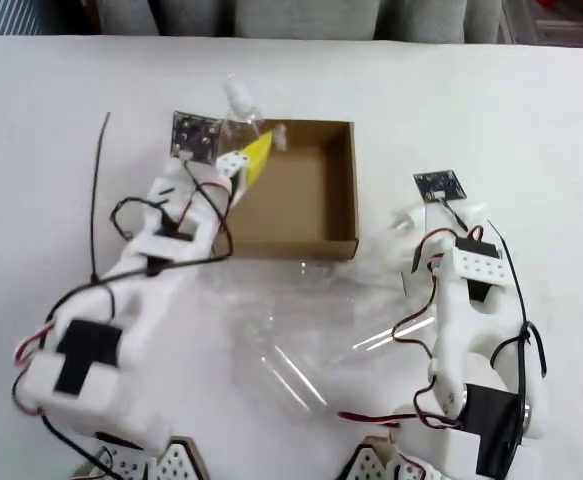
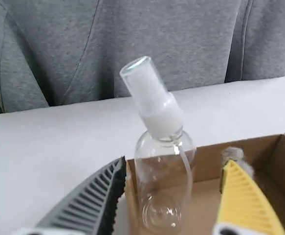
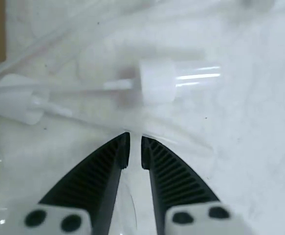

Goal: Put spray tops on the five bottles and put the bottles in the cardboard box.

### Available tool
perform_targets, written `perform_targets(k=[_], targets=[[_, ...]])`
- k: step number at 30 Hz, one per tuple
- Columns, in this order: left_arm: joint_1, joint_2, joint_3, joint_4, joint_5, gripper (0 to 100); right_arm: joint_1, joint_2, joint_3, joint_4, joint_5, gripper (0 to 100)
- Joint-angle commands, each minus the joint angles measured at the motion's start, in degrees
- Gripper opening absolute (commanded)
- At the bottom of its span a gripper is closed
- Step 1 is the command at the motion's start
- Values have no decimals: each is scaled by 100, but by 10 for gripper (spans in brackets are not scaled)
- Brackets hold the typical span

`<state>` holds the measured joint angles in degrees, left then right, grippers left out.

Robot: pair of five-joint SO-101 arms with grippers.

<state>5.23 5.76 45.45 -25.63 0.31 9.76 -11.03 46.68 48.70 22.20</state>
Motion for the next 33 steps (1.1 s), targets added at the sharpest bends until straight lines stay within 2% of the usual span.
perform_targets(k=[1, 9, 20, 22, 28, 33], targets=[[-48, -1499, 624, 835, -44, 299, 48, -145, -18, -66, 62, 18], [-48, -3767, 1530, 3059, -44, 298, 48, -145, -18, -66, 62, 18], [-4, -5956, 1556, 6013, -44, 291, 48, -145, -18, -66, 62, 18], [4, -6273, 1538, 6479, -44, 249, 48, -145, -18, -66, 62, 18], [435, -6967, 1565, 7235, -114, 15, 48, -145, -18, -75, 62, 18], [1165, -6985, 1582, 8000, -1020, 23, 48, -145, -18, -75, 62, 18]])
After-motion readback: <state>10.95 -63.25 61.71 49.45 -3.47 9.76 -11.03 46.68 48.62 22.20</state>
